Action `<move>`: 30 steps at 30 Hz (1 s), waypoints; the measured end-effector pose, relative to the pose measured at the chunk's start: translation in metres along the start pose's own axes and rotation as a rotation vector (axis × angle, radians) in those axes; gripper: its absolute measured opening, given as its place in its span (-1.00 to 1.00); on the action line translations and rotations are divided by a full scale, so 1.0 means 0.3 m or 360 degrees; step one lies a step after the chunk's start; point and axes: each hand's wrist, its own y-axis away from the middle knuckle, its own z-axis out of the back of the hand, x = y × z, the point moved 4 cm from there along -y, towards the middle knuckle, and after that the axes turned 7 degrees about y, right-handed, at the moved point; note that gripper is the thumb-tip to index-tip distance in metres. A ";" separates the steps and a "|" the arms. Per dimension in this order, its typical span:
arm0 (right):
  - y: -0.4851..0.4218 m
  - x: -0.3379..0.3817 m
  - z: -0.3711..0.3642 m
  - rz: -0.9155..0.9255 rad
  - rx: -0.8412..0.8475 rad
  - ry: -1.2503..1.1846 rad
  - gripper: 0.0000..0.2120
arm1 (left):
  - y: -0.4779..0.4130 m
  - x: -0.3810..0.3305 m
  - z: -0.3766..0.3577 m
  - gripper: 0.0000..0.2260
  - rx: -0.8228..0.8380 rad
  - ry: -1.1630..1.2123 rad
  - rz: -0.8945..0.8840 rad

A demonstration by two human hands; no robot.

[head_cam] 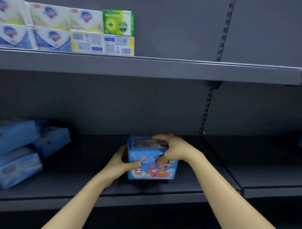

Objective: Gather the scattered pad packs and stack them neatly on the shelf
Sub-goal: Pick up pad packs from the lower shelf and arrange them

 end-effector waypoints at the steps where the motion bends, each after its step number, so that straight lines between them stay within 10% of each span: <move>1: -0.005 0.061 -0.022 0.0051 0.0016 0.0017 -0.20 | 0.041 -0.009 0.053 -0.15 -0.0045 0.0003 -0.0013; 30: 0.161 1.520 -0.863 0.1191 0.0324 0.0559 -0.26 | 1.384 -0.007 1.151 -0.36 -0.1218 -0.0325 0.0212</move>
